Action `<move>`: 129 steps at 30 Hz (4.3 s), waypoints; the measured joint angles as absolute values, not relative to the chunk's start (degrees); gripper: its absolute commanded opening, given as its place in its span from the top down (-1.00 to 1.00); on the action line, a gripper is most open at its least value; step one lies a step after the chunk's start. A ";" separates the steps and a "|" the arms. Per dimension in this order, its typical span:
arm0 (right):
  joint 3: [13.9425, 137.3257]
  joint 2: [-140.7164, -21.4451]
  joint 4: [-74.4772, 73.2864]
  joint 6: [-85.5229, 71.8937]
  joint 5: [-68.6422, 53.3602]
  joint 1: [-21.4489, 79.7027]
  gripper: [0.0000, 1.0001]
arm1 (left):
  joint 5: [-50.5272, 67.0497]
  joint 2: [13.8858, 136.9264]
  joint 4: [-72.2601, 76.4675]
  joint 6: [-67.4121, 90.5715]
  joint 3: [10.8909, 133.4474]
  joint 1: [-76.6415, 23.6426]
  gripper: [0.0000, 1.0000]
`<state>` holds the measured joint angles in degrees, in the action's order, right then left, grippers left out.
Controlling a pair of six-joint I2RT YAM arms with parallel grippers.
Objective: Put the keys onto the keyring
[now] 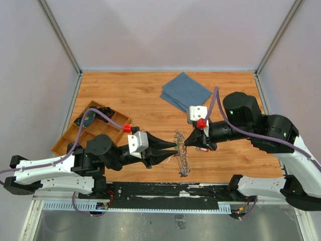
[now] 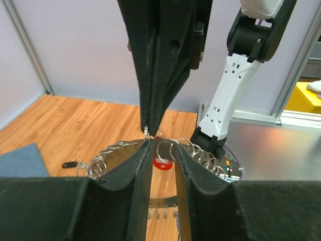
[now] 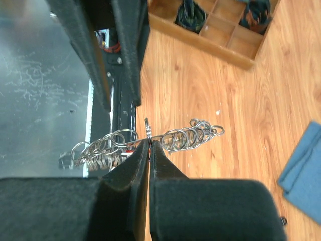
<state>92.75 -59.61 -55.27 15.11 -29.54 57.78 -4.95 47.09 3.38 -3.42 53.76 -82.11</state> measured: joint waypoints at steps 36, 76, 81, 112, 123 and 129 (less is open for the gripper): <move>107.31 -74.26 -82.56 18.48 -8.25 71.68 0.99 | -7.79 54.92 8.08 0.23 46.30 -82.11 0.27; 102.67 -70.08 -79.42 18.20 -10.04 72.14 0.99 | -5.28 56.53 14.92 3.07 46.92 -82.11 0.50; 102.35 -69.91 -79.44 18.15 -9.98 72.14 0.99 | -5.06 57.36 14.90 3.20 46.92 -82.13 0.86; 82.83 -44.69 -55.57 -6.87 5.08 72.16 0.25 | -10.83 52.36 13.39 4.78 44.80 -82.21 0.99; 67.31 -35.11 -38.74 -37.19 16.97 72.16 0.12 | -20.21 52.16 14.94 5.76 43.16 -82.21 0.99; 66.96 -39.75 -36.14 -40.36 18.20 72.14 0.30 | -22.90 52.16 15.44 5.91 43.03 -82.21 0.99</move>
<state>66.96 -39.75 -36.14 -40.36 18.20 72.14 -22.90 52.16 15.44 5.91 43.03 -82.21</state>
